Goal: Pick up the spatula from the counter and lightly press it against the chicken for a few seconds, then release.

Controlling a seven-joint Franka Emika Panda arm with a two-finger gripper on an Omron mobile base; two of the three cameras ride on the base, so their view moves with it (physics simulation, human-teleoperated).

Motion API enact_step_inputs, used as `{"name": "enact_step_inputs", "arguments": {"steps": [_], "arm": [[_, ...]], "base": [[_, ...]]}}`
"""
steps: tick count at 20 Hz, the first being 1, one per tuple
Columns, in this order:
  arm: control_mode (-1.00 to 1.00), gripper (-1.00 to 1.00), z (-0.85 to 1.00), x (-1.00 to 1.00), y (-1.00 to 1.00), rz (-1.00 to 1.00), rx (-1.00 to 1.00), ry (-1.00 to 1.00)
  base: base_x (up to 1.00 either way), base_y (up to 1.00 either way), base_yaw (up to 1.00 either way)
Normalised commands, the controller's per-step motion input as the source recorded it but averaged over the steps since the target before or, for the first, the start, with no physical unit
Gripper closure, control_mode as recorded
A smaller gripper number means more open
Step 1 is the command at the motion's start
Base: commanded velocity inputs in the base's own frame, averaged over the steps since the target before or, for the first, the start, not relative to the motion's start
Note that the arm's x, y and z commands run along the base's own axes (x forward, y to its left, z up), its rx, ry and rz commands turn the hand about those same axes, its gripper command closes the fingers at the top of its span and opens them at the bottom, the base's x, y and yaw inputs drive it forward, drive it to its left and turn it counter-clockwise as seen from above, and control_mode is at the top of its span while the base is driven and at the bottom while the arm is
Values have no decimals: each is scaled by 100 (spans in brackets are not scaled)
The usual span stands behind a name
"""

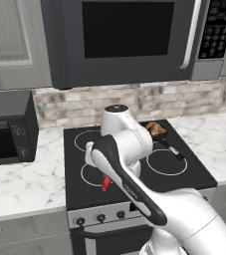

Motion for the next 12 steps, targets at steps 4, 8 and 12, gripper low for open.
{"name": "enact_step_inputs", "arguments": {"steps": [4, 8, 12], "arm": [[-100, 100, 6, 13, -58, 0, 2, 0], [-100, 100, 1, 28, -39, 3, 1, 0], [-100, 100, 0, 20, -41, 1, 0, -3]], "base": [[0, 0, 0], [0, 0, 0], [0, 0, 0]]}}
